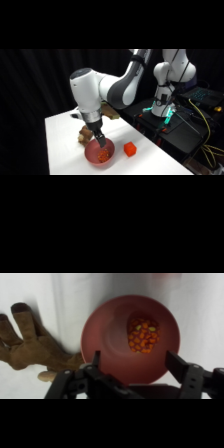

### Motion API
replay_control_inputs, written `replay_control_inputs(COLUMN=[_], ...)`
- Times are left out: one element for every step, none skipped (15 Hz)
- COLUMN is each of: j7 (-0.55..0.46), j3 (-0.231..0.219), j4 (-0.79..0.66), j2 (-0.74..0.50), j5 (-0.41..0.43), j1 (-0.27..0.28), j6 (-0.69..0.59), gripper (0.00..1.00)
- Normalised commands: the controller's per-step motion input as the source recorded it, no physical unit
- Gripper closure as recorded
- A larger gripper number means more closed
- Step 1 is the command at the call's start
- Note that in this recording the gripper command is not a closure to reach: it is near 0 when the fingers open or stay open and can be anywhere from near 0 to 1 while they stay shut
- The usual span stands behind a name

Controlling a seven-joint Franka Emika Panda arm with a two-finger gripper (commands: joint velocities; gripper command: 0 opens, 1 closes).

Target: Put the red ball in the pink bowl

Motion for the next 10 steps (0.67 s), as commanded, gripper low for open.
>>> replay_control_inputs(j7=[-0.03,0.02,0.05,0.05,0.06,0.05,0.04,0.03,0.02,0.04], j3=[0.040,0.027,0.033,0.037,0.037,0.037,0.034,0.031,0.025,0.015], j4=[-0.01,0.00,0.02,0.06,0.08,0.12,0.15,0.16,0.16,0.17], j2=[-0.47,-0.46,-0.46,-0.41,-0.36,-0.29,-0.23,-0.17,-0.14,-0.09], j5=[0.055,0.017,0.008,0.000,-0.018,-0.015,-0.017,-0.013,-0.028,-0.072], j1=[0.025,0.045,0.056,0.052,0.046,0.031,0.016,0.004,-0.003,0.002], j6=[-0.45,-0.44,-0.46,-0.46,-0.40,-0.36,-0.31,-0.27,-0.22,-0.23], gripper=[0.00,0.00,0.00,0.00,0.00,0.00,0.00,0.00,0.00,0.00])
